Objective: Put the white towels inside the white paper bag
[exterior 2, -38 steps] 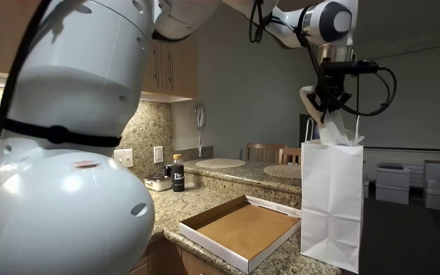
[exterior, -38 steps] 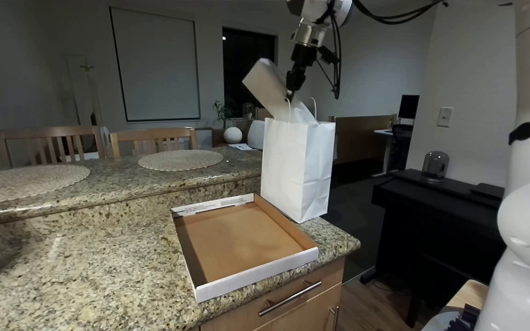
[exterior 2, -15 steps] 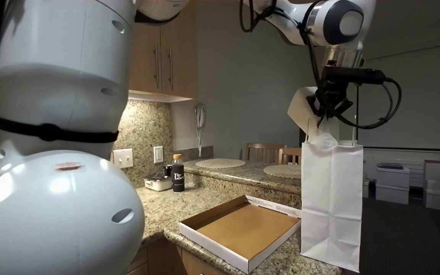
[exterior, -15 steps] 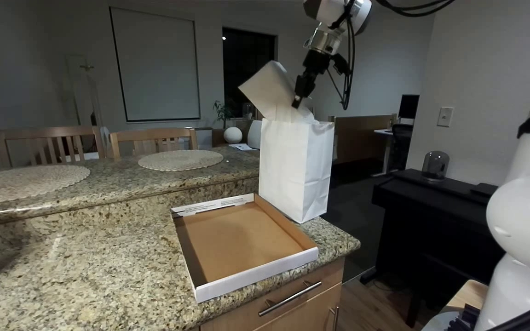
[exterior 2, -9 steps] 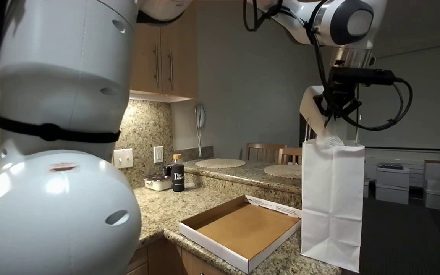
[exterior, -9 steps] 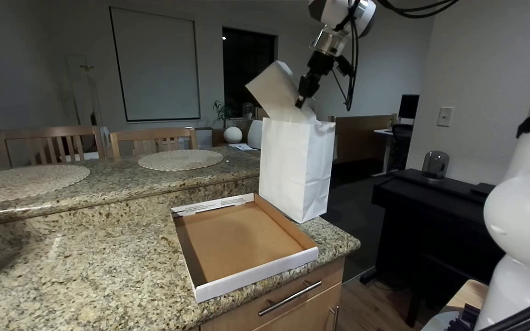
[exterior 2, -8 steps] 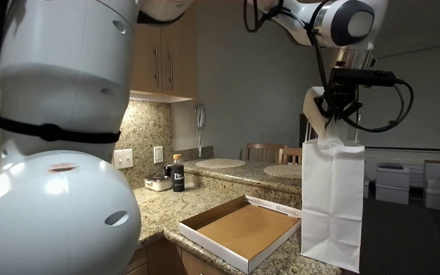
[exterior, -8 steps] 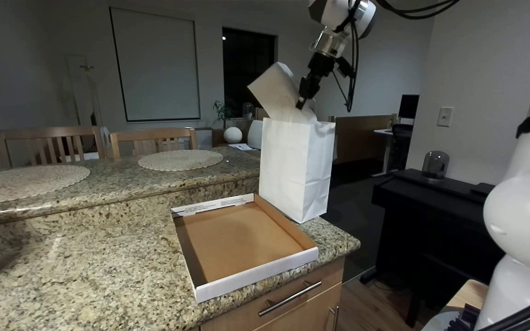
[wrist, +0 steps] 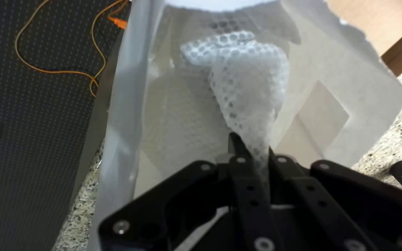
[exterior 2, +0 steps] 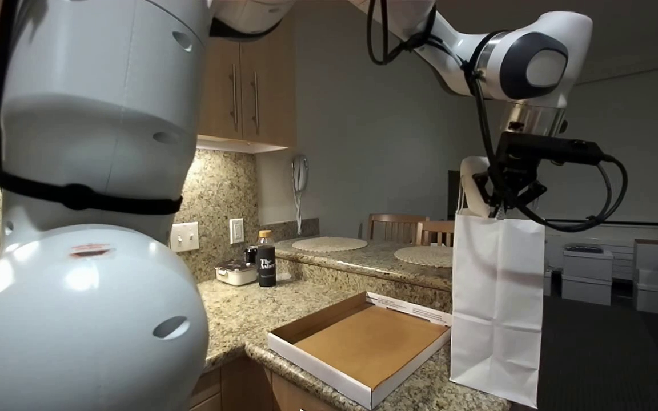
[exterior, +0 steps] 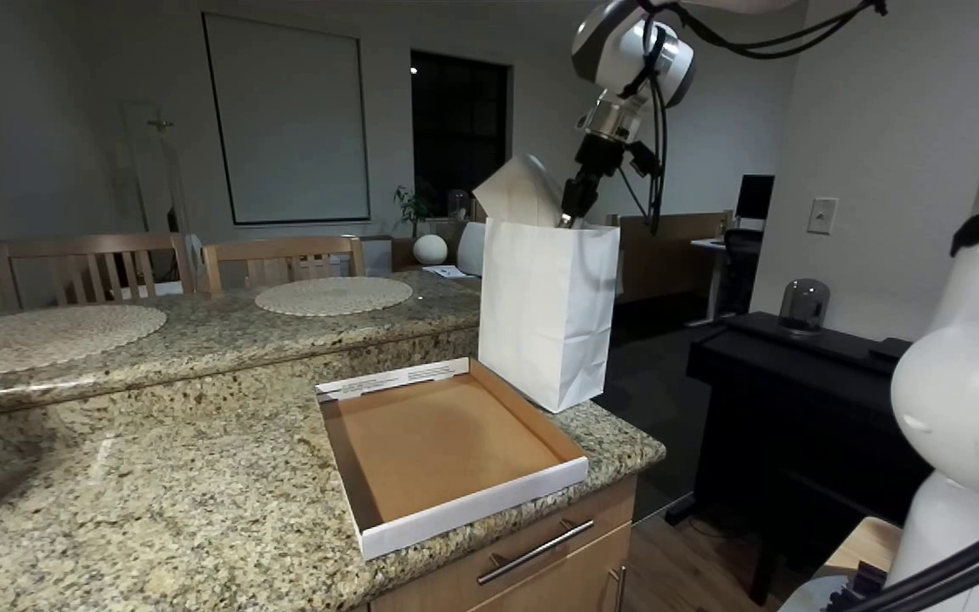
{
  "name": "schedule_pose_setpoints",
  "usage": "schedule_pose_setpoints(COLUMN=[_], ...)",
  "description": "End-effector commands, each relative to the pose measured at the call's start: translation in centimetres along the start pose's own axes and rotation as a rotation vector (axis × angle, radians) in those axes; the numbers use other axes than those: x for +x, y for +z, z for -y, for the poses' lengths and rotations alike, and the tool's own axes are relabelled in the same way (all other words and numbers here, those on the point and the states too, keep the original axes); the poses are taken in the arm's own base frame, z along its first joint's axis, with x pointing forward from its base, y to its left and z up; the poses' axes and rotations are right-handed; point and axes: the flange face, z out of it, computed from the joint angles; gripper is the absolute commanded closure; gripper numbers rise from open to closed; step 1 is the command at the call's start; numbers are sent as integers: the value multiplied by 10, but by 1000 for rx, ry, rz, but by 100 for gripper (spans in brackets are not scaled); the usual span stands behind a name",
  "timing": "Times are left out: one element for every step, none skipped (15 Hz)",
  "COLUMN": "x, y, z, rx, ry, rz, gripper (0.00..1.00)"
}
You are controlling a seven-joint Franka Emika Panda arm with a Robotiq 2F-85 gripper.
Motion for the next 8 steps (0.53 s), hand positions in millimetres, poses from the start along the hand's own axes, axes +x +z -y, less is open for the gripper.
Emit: schedule_pose_setpoints(x=[-17, -18, -19, -20, -22, -23, -25, -27], y=[-1, -1, -2, -3, -4, -7, -10, -15], z=[4, 4, 5, 7, 9, 11, 13, 17], rx=[-27, -33, -37, -40, -40, -42, -45, -51], ry=[-38, -41, -43, -45, -50, -55, -61, -65], rz=[-21, -20, -19, -18, -17, -17, -19, -26], gripper=[66, 64, 60, 53, 47, 41, 34, 28])
